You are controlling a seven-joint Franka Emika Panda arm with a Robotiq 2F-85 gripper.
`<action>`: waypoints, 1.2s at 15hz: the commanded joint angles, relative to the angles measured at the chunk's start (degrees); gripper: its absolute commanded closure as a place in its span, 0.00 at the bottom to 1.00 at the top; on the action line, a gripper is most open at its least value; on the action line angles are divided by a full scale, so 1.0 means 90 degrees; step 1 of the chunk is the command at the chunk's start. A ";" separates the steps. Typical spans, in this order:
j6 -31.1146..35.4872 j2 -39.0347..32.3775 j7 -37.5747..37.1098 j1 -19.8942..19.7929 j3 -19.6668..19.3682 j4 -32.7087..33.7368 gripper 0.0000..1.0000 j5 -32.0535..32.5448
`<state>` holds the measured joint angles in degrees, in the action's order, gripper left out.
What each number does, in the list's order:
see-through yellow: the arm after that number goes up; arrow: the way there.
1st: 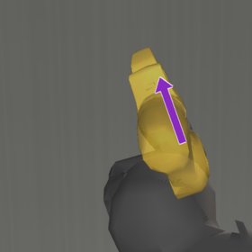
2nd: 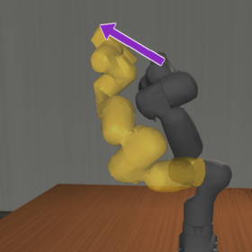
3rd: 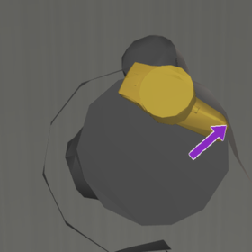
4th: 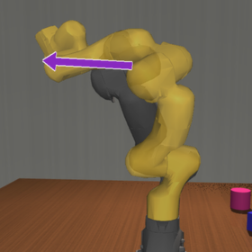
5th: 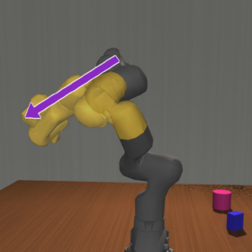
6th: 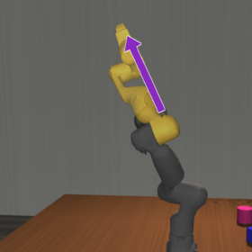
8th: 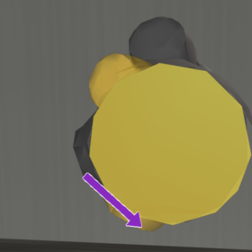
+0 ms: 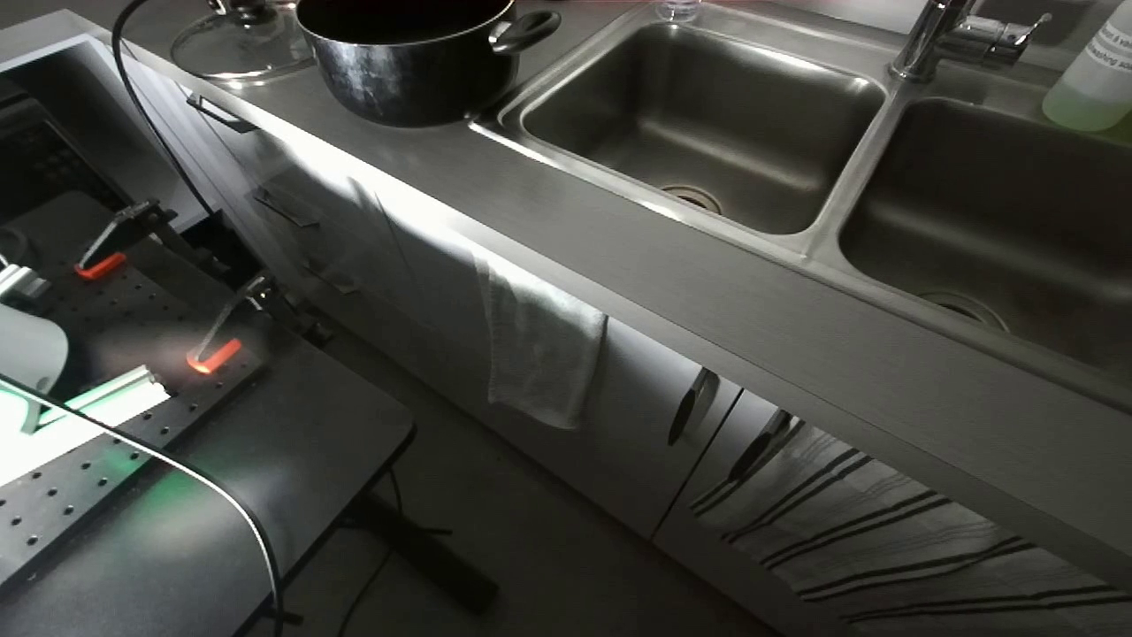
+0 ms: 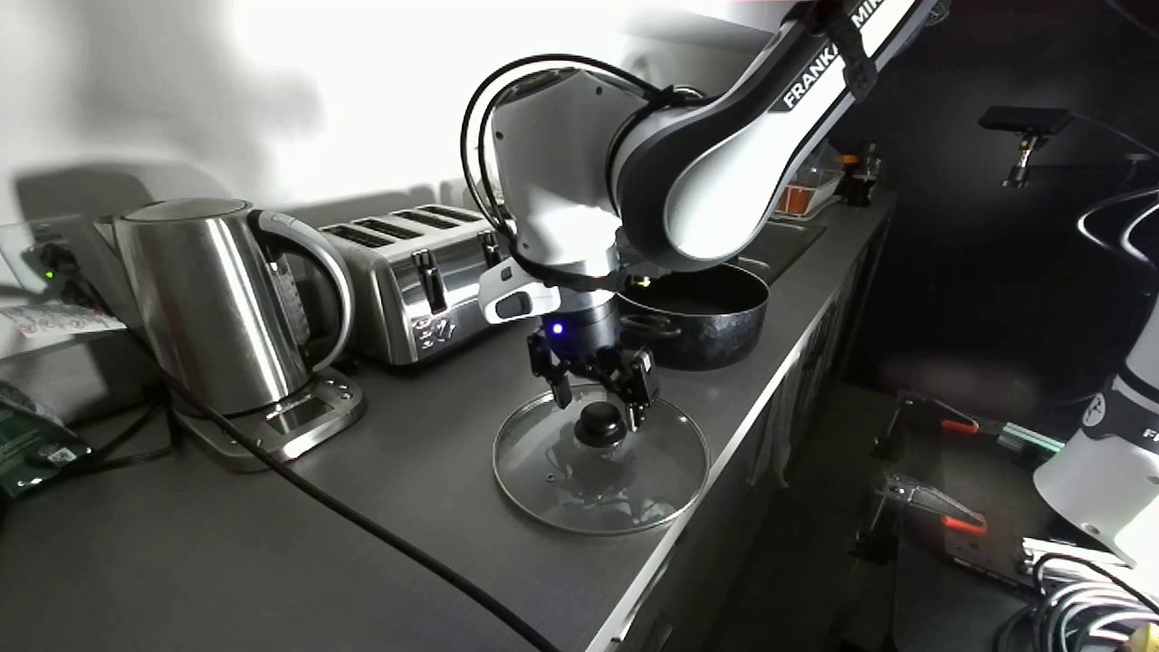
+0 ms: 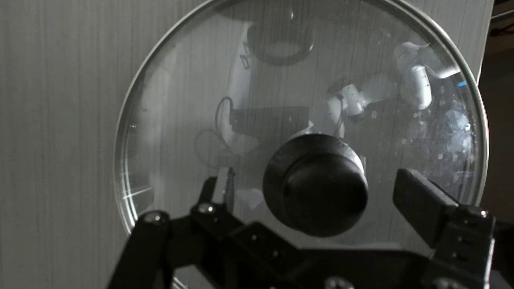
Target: Put the lid on the pot
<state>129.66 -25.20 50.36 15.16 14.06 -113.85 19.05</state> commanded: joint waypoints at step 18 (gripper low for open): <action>-0.0061 0.0746 0.0461 -0.0107 0.0536 -0.0276 0.74 -0.0322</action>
<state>129.63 -24.73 51.69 15.05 16.80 -112.59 18.38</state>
